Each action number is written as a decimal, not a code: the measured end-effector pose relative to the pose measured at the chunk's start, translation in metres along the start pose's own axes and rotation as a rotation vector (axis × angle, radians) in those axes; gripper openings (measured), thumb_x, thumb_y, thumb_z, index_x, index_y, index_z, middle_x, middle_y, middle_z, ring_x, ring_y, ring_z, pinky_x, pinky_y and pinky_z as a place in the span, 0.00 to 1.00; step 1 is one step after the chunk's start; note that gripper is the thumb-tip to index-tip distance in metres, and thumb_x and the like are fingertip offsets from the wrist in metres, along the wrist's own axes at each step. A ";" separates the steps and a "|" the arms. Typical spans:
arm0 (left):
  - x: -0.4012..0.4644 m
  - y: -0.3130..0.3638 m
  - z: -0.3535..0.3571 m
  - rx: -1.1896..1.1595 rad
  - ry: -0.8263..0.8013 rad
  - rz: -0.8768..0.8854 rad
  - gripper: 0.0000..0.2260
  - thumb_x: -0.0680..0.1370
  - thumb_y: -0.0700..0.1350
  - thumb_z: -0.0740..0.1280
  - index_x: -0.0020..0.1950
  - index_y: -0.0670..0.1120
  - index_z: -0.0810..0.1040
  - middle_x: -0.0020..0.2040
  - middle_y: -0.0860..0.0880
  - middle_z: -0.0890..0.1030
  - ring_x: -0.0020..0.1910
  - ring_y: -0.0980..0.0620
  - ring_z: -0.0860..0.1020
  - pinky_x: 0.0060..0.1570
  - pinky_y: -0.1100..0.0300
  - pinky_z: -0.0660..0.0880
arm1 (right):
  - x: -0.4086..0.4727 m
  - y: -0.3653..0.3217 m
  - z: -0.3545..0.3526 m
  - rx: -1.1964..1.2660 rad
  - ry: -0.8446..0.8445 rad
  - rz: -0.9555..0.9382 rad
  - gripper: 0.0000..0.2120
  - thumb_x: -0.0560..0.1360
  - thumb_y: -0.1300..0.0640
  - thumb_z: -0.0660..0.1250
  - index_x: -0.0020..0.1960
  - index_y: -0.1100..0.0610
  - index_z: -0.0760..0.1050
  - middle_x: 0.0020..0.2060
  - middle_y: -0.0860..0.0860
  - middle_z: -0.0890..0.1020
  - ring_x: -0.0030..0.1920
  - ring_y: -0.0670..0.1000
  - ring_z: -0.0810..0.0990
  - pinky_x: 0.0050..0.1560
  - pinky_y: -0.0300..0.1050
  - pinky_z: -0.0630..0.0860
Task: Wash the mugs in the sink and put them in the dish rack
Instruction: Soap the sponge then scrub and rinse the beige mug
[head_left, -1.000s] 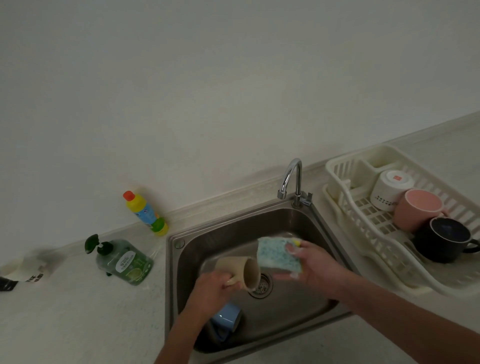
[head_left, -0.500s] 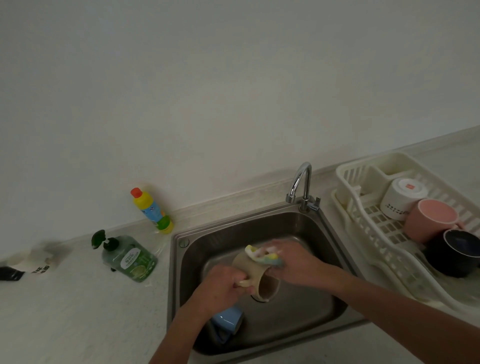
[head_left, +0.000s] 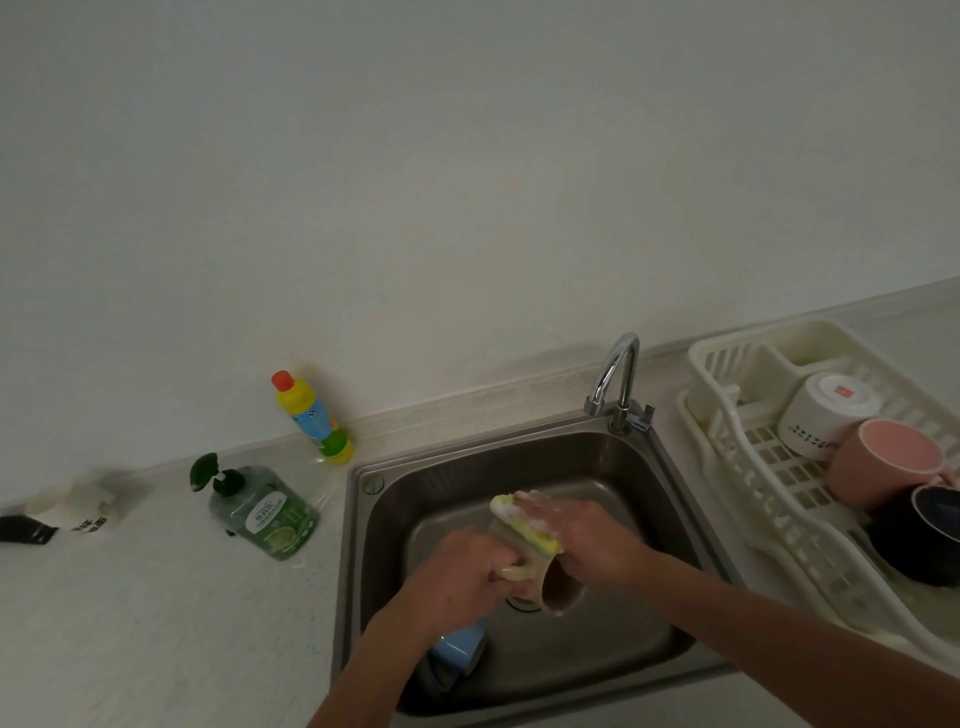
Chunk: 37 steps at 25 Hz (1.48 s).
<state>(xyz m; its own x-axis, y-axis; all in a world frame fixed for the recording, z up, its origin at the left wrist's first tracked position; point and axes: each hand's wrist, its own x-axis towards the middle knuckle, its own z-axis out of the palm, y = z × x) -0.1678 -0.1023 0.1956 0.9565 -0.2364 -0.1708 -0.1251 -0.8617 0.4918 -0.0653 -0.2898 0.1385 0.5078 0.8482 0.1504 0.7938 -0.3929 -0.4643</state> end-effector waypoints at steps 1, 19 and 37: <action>0.000 0.003 -0.002 0.007 -0.010 -0.016 0.11 0.75 0.55 0.71 0.38 0.50 0.78 0.36 0.55 0.78 0.35 0.57 0.75 0.42 0.58 0.76 | 0.000 0.001 -0.001 0.001 -0.027 0.027 0.37 0.74 0.63 0.66 0.78 0.48 0.57 0.75 0.51 0.67 0.74 0.51 0.66 0.72 0.52 0.68; 0.014 0.041 0.005 -1.395 0.469 -0.552 0.16 0.75 0.26 0.54 0.54 0.37 0.76 0.42 0.43 0.85 0.41 0.47 0.84 0.41 0.44 0.82 | 0.011 -0.019 -0.022 -0.084 0.012 -0.092 0.45 0.74 0.60 0.70 0.79 0.37 0.46 0.79 0.45 0.35 0.78 0.61 0.36 0.69 0.52 0.63; 0.004 0.030 0.005 -1.380 0.558 -0.589 0.11 0.78 0.29 0.57 0.57 0.38 0.73 0.44 0.42 0.81 0.38 0.50 0.83 0.32 0.57 0.78 | 0.007 -0.040 -0.032 0.336 0.062 0.165 0.45 0.73 0.52 0.73 0.77 0.39 0.45 0.75 0.39 0.53 0.77 0.46 0.55 0.70 0.38 0.66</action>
<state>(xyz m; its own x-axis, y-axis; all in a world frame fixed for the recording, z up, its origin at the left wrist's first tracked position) -0.1693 -0.1314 0.2059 0.7939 0.4198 -0.4398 0.3053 0.3502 0.8855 -0.0828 -0.2800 0.1854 0.6473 0.7560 0.0976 0.5509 -0.3755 -0.7454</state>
